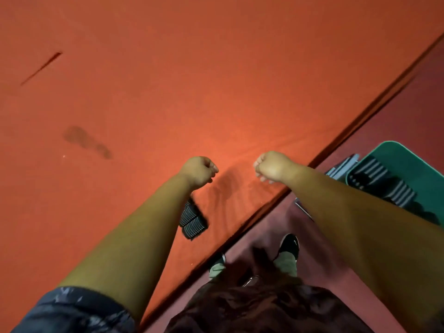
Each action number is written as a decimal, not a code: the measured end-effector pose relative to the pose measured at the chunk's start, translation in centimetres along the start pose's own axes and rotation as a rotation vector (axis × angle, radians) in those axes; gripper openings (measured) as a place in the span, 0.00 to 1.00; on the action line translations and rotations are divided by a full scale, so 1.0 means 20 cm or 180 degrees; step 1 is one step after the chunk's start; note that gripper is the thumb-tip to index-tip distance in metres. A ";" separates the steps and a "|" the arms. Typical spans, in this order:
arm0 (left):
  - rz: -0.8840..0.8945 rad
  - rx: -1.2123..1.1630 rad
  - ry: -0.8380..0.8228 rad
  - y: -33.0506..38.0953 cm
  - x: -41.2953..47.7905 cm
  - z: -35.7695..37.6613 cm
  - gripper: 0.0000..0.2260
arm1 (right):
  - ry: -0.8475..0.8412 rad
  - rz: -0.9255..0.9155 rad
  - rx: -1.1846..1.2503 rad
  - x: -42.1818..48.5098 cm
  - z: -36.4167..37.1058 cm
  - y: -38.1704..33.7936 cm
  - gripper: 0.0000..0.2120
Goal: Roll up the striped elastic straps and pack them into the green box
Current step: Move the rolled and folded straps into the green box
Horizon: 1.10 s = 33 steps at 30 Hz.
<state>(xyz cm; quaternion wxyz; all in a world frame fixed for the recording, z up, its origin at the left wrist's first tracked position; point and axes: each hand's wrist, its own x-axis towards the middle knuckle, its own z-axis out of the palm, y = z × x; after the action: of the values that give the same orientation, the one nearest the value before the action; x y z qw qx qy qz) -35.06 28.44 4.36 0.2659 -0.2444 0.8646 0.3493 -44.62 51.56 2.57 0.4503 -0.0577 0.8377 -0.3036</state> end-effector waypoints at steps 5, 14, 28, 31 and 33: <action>-0.0403 -0.0073 0.0279 -0.41 -0.12 -0.07 0.07 | -0.0430 0.0007 -0.0155 0.09 0.38 -0.18 0.12; -0.0774 -0.0281 0.0472 -0.88 -0.20 -0.02 0.08 | -0.0889 0.0024 -0.0487 0.19 0.89 -0.30 0.14; -0.0163 -0.0070 0.0140 -0.98 -0.15 0.26 0.18 | -0.0970 0.0218 -0.1203 0.29 1.27 -0.20 0.18; -0.0161 0.0072 0.0124 -1.01 -0.14 0.33 0.21 | -0.0884 0.0183 -0.1204 0.29 1.31 -0.16 0.20; -0.0183 0.0055 0.0229 -1.03 -0.14 0.37 0.21 | -0.0774 0.0176 -0.1115 0.29 1.34 -0.12 0.20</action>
<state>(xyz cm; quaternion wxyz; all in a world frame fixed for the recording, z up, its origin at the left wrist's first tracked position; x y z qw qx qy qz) -18.32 21.43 -8.09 0.2466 -0.2793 0.8692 0.3250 -27.44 35.18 -11.23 0.5393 -0.1482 0.8184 -0.1317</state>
